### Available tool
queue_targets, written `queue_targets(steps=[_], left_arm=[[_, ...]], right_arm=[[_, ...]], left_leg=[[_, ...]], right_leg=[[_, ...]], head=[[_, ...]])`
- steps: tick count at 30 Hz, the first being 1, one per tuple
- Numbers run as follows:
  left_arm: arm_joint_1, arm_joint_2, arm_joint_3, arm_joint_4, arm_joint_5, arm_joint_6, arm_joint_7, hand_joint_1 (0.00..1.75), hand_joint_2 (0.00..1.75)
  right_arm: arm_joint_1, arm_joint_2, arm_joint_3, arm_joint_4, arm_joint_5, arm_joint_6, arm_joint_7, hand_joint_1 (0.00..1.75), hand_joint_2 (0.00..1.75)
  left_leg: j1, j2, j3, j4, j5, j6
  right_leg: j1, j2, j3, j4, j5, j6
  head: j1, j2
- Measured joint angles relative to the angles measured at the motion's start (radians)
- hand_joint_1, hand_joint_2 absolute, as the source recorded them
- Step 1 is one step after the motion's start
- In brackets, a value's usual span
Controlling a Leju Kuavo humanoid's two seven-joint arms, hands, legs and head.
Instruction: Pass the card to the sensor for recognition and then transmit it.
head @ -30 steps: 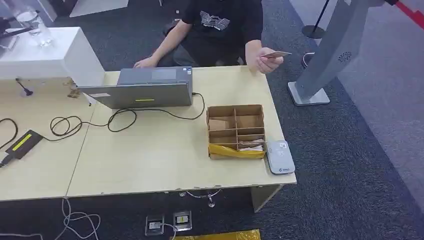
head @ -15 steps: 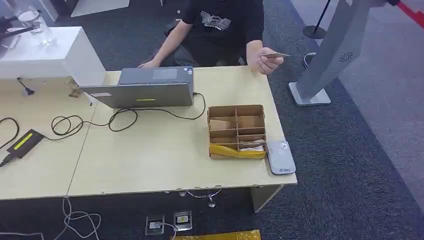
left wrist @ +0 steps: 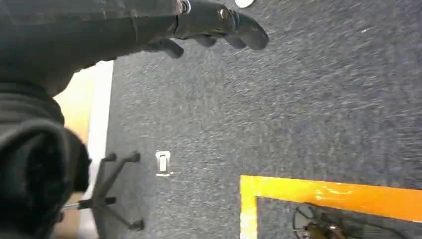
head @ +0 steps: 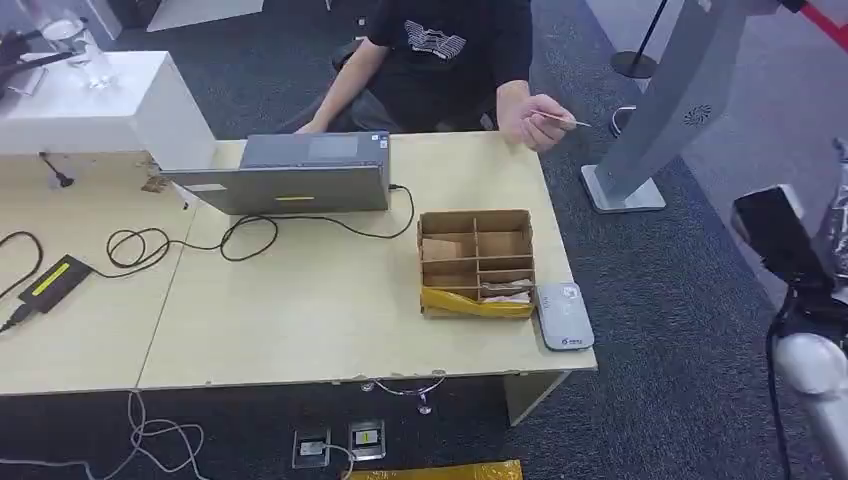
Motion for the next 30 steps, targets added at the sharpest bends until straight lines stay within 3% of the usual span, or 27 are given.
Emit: queue_targets(steps=[6,11,21,30], left_arm=[[0.004,0.000,-0.006,0.000,0.000,-0.005,-0.002,0.00,0.00],[0.005,0.002,-0.007,0.000,0.000,-0.005,-0.002,0.00,0.00],[0.005,0.003,-0.011,0.000,0.000,-0.006,-0.002,0.00,0.00],[0.005,0.003,-0.029,0.000,-0.008,-0.010,-0.002,0.00,0.00]], right_arm=[[-0.096,0.002,0.197,-0.017,0.058,0.102,0.009,0.00,1.75],[-0.138,0.002,0.300,-0.017,0.064,0.118,0.014,0.00,1.75],[-0.208,0.031,0.448,0.013,0.145,0.236,0.002,0.00,1.75],[-0.238,0.058,0.525,0.053,0.147,0.268,0.013,0.00,1.75]], left_leg=[[0.000,0.000,-0.001,0.000,0.000,-0.001],[0.000,0.000,-0.001,0.000,0.000,-0.001],[0.000,0.002,-0.001,0.000,0.000,-0.001],[0.000,0.002,-0.001,0.000,0.000,-0.001]], right_leg=[[0.000,0.001,-0.001,0.000,0.000,0.000],[0.000,0.001,-0.001,0.000,0.000,0.000],[0.000,0.001,-0.001,0.000,0.000,0.000],[0.000,0.001,-0.001,0.000,0.000,0.000]], head=[[0.000,0.000],[0.000,0.000],[0.000,0.000],[0.000,0.000]])
